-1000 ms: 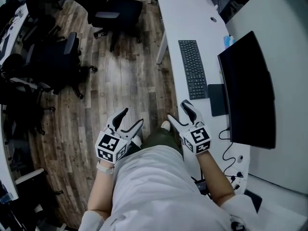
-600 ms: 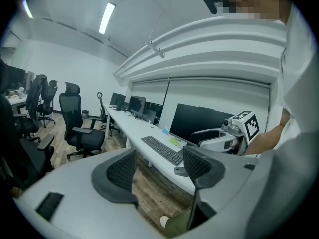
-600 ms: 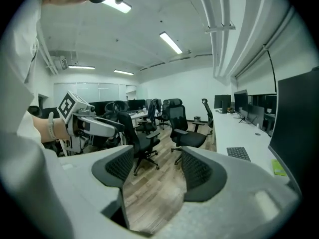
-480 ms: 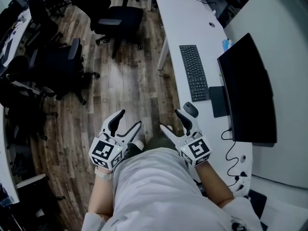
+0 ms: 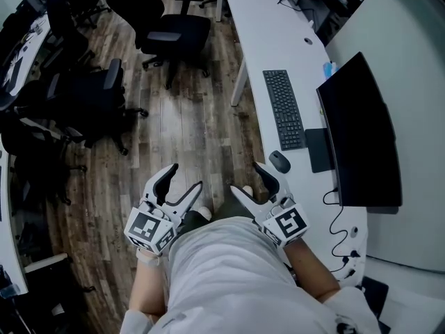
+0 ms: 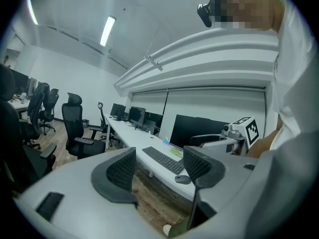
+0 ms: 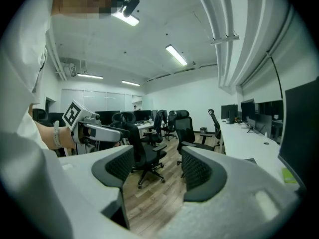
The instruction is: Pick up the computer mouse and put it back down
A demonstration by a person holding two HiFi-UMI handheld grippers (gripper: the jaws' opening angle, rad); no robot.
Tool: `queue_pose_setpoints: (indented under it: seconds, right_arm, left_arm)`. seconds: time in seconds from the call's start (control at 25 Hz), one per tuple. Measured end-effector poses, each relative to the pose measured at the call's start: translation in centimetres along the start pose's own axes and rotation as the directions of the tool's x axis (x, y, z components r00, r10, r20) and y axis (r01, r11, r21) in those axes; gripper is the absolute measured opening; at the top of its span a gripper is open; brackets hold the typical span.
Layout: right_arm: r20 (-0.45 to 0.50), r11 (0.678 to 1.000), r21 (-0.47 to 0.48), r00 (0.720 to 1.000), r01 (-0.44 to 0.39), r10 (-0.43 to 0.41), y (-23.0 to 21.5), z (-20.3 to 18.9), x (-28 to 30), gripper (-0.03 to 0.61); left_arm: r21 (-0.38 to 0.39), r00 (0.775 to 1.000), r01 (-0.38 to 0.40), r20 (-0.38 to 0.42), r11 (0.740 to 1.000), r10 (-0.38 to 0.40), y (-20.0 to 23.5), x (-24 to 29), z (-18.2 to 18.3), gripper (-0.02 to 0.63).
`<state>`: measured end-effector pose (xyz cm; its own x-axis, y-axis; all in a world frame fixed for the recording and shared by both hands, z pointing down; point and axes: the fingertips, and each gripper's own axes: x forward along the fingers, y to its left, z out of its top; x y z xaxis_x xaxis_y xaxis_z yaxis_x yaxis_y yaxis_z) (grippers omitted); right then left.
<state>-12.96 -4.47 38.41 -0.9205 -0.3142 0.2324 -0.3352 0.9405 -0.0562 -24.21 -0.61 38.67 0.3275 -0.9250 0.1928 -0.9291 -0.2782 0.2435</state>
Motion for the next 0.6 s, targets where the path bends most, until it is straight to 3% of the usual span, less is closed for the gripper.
queue_pose_setpoints:
  seconds: [0.6]
  right_arm:
    - [-0.021,1.000,0.012,1.000,0.009,-0.009,1.1,-0.9,0.7,0.298]
  left_arm:
    - [-0.010,0.999,-0.034,0.028,0.999,0.034,0.9,-2.5,0.5,0.295]
